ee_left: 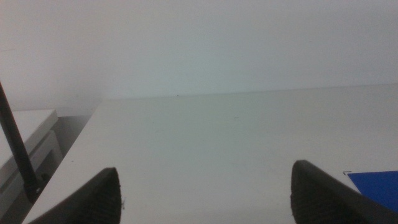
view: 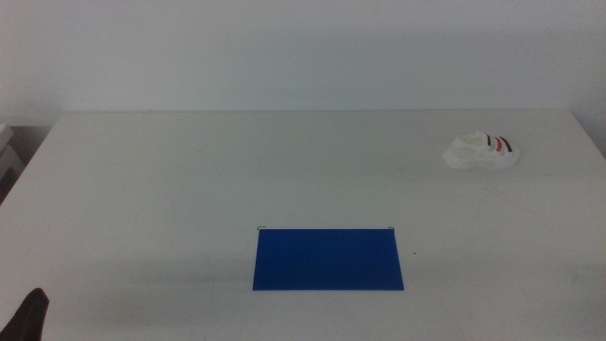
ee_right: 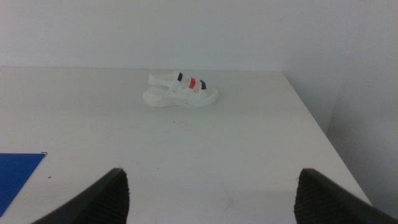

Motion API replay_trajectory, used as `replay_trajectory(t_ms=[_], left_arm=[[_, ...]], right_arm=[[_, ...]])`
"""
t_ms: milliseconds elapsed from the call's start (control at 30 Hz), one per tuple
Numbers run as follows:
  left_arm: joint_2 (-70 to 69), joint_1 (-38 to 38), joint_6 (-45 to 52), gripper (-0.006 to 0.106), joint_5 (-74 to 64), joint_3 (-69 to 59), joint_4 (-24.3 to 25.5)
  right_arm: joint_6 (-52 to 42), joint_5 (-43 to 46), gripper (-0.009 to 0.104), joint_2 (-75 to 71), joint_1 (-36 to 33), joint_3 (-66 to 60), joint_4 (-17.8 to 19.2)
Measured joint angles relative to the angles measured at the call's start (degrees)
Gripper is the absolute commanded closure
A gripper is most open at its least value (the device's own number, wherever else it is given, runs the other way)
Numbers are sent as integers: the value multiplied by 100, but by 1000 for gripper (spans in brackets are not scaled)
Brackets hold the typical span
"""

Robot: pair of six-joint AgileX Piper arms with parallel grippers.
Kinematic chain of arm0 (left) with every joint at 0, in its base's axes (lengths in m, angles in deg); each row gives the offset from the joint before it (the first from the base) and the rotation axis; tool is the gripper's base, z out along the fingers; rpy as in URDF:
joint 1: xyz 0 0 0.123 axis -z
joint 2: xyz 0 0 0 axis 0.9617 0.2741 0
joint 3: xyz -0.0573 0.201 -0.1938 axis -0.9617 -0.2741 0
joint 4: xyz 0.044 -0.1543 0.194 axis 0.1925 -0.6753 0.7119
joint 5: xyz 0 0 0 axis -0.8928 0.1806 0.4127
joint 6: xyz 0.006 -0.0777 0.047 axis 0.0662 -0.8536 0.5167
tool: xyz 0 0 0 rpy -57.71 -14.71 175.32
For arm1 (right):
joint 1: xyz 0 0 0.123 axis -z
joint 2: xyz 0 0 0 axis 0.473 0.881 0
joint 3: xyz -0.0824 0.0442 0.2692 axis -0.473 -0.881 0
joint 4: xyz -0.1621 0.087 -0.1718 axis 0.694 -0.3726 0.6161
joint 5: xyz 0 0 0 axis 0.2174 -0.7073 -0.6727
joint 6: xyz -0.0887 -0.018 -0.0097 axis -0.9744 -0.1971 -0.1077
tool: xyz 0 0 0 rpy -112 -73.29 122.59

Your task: Use one arm to grab the shoe from the table and place it on the mat.

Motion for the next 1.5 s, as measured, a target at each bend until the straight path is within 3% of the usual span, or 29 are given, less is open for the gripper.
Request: replay_trajectory(t_ms=[233,467,600,1033,1500], left_arm=[[0,0,0,7,0,0,0],[0,0,0,7,0,0,0],[0,0,0,7,0,0,0],[0,0,0,7,0,0,0],[0,0,0,7,0,0,0]], right_arm=[[51,30,3,0,0,0,0],[62,975,3,0,0,0,-4],[62,1046,3,414,0,268,-4],[303,922,3,4217,0,3055,-167],[506,-781,3,7497,0,6443,-284]])
